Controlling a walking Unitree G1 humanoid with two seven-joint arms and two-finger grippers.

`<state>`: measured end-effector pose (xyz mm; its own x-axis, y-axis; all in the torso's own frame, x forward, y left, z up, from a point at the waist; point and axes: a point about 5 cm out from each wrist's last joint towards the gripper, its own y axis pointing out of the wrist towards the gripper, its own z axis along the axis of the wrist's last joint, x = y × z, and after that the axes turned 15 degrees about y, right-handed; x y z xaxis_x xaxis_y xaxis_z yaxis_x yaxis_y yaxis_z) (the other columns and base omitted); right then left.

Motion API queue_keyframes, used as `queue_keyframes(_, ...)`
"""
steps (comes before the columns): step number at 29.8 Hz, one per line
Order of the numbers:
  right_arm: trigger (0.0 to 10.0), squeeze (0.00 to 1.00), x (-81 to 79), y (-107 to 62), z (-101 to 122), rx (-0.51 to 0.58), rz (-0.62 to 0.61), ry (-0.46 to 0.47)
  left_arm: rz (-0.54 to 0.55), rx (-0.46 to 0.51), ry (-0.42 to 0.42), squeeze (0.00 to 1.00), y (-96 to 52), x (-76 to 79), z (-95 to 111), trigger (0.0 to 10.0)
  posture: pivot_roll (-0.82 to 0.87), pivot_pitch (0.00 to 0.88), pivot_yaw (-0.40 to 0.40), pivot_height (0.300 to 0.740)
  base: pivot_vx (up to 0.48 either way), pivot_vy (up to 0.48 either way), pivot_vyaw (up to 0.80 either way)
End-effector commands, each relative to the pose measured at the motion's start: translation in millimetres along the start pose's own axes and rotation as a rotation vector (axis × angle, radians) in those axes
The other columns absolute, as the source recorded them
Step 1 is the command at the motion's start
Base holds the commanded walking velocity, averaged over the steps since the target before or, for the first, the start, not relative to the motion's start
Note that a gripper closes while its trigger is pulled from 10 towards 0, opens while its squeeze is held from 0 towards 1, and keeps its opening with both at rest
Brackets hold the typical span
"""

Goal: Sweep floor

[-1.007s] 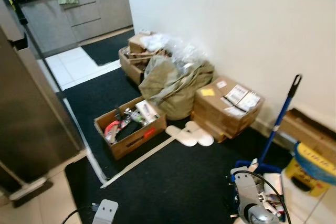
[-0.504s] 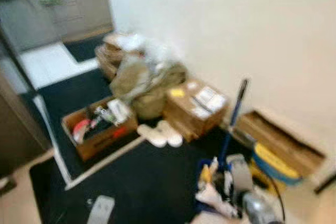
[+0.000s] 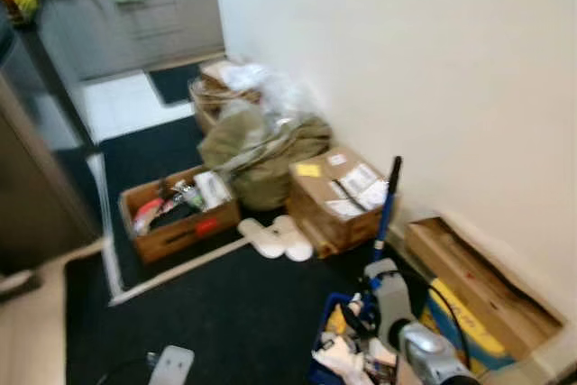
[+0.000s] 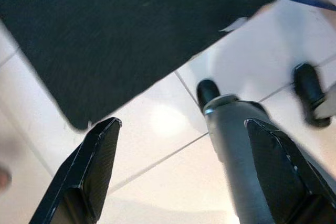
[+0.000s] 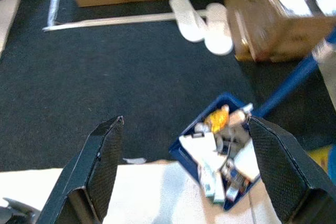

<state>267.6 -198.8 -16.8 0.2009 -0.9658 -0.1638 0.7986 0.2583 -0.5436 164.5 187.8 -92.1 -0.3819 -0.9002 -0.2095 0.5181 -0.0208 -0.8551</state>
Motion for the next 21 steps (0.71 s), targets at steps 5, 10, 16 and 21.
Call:
queue_keyframes(5, 10.0, 0.00, -4.6, 1.1, 0.6, -0.001, 0.041, -0.022, -0.005, -0.021, -0.006, 0.00, -1.0, 1.9, -6.1, 10.0, -0.11, 0.000, 0.066, 0.740, 0.000, -0.472, 0.74)
queue_keyframes(10, 10.0, 0.00, -4.7, 1.3, 2.6, 0.005, 0.052, -0.025, -0.005, -0.020, -0.006, 0.00, -1.0, 1.3, -5.9, 10.0, -0.11, 0.000, 0.065, 0.740, 0.000, -0.472, 0.73)
queue_keyframes(16, 10.0, 0.00, -2.3, 1.6, 3.8, 0.000, 0.030, -0.027, -0.003, -0.013, -0.005, 0.00, -0.3, 0.8, -2.9, 10.0, -0.11, 0.000, 0.065, 0.740, 0.000, -0.475, 0.50)
queue_keyframes(21, 10.0, 0.00, -2.5, 1.3, 2.9, -0.006, 0.038, -0.026, -0.003, -0.013, -0.005, 0.00, -0.2, 1.4, -2.5, 10.0, -0.11, 0.000, 0.064, 0.740, 0.000, -0.480, 0.00)
